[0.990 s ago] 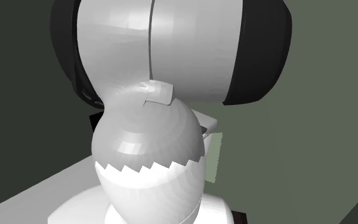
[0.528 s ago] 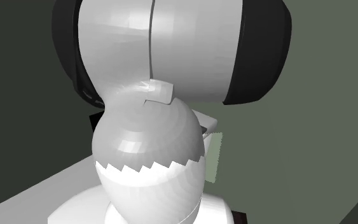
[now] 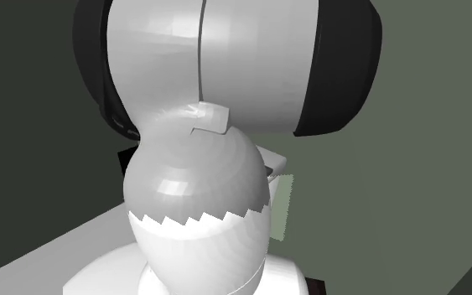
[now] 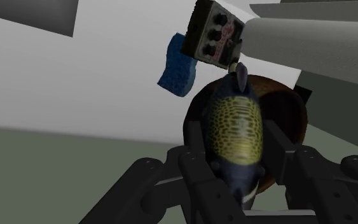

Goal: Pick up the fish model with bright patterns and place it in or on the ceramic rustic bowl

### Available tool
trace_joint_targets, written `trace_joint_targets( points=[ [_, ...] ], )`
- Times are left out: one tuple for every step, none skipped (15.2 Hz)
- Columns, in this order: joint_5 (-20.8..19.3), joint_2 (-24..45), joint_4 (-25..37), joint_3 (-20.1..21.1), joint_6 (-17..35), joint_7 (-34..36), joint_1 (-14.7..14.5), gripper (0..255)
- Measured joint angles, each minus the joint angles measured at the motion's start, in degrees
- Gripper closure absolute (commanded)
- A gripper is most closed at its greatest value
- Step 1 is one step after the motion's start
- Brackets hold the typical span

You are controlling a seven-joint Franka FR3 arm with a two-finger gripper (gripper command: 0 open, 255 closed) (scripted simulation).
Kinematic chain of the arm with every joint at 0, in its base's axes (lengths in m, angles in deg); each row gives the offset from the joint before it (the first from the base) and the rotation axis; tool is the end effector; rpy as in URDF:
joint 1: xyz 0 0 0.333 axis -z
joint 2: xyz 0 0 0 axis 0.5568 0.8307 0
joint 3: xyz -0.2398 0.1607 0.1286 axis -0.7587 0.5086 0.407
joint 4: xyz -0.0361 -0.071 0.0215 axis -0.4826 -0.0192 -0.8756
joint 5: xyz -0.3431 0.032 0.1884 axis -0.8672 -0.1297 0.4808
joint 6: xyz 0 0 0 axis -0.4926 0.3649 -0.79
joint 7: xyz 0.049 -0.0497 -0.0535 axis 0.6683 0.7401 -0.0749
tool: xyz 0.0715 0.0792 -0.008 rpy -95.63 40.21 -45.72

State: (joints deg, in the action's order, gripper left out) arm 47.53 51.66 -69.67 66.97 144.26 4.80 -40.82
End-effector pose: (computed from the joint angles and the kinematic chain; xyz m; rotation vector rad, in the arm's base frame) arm 0.4895 0.0357 0.6312 -2.6653 0.2290 -0.0980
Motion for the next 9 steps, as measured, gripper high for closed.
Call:
trace_joint_targets(
  points=[
    [-0.07,0.05,0.89,-0.07,-0.80,0.28,0.02,255],
    [-0.09,0.20,1.75,-0.10,-1.45,0.55,0.02,255],
    [0.01,1.21,3.07,0.04,-1.59,0.92,-0.14,255],
    [0.13,2.43,4.44,0.41,-1.48,1.55,-0.43,255],
    [0.27,4.04,6.26,0.83,-1.39,2.31,-0.78,255],
    [0.40,5.79,8.48,1.20,-1.57,3.11,-1.11,255],
    [0.50,7.61,10.55,1.54,-1.53,3.78,-1.42,255],
    [0.56,9.31,12.33,2.07,-1.21,4.69,-1.87,255],
    [0.65,11.52,14.92,2.34,-1.33,5.32,-2.13,255]
  ],
)
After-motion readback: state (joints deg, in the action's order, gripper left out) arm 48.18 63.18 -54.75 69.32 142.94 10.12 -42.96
